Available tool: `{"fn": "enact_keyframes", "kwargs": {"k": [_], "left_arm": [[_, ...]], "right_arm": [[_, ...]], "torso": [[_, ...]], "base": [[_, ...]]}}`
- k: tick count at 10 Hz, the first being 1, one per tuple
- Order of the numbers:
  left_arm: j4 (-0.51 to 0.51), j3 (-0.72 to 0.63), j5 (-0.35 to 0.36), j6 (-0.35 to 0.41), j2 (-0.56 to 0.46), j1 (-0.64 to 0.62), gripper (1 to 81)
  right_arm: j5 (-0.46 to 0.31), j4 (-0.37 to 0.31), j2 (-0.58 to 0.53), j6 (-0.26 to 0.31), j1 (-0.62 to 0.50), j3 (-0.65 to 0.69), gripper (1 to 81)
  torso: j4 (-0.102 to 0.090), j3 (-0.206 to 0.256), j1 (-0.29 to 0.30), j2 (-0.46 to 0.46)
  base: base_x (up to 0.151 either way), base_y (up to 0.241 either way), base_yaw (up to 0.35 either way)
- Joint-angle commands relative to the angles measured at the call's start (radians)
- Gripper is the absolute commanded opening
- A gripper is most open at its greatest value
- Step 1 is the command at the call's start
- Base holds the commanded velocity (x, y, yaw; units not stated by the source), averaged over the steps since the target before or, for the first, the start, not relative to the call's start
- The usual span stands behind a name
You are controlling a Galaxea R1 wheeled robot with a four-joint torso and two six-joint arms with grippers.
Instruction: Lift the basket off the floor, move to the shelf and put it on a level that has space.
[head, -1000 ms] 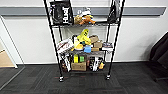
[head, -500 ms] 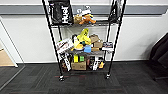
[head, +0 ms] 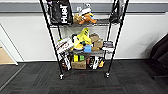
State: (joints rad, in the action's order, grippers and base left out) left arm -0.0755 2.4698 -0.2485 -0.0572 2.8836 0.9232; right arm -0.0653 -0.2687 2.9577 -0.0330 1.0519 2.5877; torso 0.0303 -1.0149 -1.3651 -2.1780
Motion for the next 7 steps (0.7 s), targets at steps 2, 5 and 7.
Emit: {"fn": "enact_keyframes", "kwargs": {"k": [2, 5, 7], "left_arm": [[-0.079, -0.184, -0.034, -0.007, -0.131, -0.131, 1.0], [-0.104, -0.238, -0.029, -0.007, -0.188, -0.117, 1.0], [-0.139, -0.271, -0.012, -0.007, -0.222, -0.102, 1.0]], "right_arm": [[-0.007, -0.087, -0.171, -0.005, -0.118, -0.296, 1.0], [-0.008, -0.106, -0.19, -0.004, -0.126, -0.321, 1.0], [-0.034, -0.107, -0.184, -0.002, -0.152, -0.327, 1.0]], "torso": [[0.0, 0.0, 0.085, 0.132], [0.0, -0.001, 0.147, 0.229], [0.0, -0.001, 0.219, 0.342]], "base": [[0.0, 0.0, 0.0], [0.0, 0.0, 0.0], [0.0, 0.0, 0.0]]}}
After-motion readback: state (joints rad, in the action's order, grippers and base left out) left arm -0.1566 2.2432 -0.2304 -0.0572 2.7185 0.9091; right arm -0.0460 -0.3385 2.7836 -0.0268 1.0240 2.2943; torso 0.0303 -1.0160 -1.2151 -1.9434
